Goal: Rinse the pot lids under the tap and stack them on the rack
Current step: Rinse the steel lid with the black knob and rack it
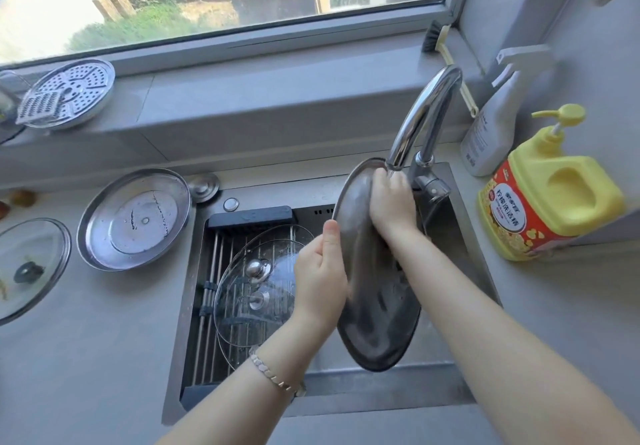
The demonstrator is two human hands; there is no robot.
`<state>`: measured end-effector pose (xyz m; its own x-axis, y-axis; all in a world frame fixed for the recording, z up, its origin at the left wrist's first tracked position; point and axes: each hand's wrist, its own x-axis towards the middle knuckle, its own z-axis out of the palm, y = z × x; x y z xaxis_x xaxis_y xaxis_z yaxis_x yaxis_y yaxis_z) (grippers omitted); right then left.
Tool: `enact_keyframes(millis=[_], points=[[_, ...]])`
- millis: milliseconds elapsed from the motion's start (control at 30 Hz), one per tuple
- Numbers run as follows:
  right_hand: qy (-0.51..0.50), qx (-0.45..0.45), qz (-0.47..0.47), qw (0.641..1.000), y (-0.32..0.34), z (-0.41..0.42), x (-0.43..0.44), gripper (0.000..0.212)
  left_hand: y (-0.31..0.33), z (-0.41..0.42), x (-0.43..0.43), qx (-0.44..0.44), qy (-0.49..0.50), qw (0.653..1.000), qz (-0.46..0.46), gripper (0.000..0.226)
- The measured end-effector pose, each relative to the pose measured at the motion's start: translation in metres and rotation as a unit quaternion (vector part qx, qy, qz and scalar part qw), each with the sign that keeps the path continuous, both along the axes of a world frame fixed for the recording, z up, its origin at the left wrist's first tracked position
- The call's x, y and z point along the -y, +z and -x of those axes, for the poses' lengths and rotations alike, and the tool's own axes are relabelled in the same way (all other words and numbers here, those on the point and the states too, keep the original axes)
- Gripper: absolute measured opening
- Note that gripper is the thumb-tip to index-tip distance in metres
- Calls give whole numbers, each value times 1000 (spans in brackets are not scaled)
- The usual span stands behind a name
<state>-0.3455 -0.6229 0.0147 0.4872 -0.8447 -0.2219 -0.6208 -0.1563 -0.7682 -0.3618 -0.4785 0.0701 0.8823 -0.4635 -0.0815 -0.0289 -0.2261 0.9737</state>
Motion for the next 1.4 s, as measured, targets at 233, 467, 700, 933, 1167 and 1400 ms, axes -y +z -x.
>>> enact_keyframes(millis=[233, 467, 700, 933, 1167, 1400], points=[[306, 93, 285, 904, 3, 49, -98, 54, -7, -40, -2, -189, 143, 971, 39, 47], [285, 9, 193, 939, 18, 35, -64, 75, 0, -33, -3, -167, 154, 974, 1, 49], [362, 84, 278, 886, 6, 60, -96, 60, 9, -44, -5, -160, 212, 964, 13, 47], [193, -15, 23, 981, -25, 95, -49, 63, 11, -46, -18, -183, 291, 939, 22, 43], [273, -12, 149, 950, 6, 75, -112, 89, 6, -29, -5, -144, 284, 947, 37, 51], [74, -65, -36, 995, -6, 70, -65, 76, 9, -34, -13, -145, 324, 932, 65, 49]])
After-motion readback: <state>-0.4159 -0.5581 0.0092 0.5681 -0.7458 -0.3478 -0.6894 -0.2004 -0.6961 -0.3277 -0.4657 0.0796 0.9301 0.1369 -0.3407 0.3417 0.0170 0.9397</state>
